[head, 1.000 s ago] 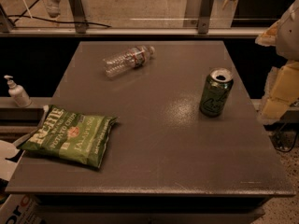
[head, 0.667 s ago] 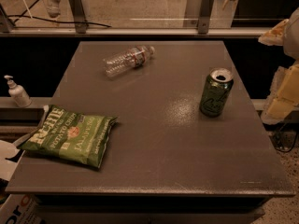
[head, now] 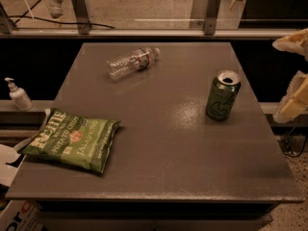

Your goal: Knock green can over

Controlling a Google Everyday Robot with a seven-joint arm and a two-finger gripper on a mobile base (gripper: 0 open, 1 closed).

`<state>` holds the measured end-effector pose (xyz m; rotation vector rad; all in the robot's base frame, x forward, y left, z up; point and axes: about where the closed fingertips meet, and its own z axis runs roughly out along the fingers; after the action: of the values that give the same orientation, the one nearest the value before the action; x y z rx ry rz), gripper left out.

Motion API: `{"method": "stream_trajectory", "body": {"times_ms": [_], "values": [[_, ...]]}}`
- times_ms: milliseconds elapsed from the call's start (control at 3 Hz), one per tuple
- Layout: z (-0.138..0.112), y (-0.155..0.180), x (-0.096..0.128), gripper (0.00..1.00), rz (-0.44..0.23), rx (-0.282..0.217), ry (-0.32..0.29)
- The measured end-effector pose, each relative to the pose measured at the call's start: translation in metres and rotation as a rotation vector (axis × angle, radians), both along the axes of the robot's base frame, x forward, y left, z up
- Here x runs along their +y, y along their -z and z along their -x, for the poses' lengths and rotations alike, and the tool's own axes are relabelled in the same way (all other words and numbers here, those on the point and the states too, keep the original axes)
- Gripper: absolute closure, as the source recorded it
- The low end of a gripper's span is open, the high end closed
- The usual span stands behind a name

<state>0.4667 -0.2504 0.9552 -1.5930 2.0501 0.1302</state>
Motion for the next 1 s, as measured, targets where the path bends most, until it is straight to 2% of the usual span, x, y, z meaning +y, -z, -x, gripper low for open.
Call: {"method": "stream_trajectory", "body": {"times_ms": [333,667,1000], "values": [[-0.011,0.024,-0.013,0.0,-0.08,0.016,0.018],[-0.015,0.049,-0.016,0.0,-0.195,0.052,0.066],[-0.015,0.074,-0.003,0.0,-0.348,0.112,0.106]]}}
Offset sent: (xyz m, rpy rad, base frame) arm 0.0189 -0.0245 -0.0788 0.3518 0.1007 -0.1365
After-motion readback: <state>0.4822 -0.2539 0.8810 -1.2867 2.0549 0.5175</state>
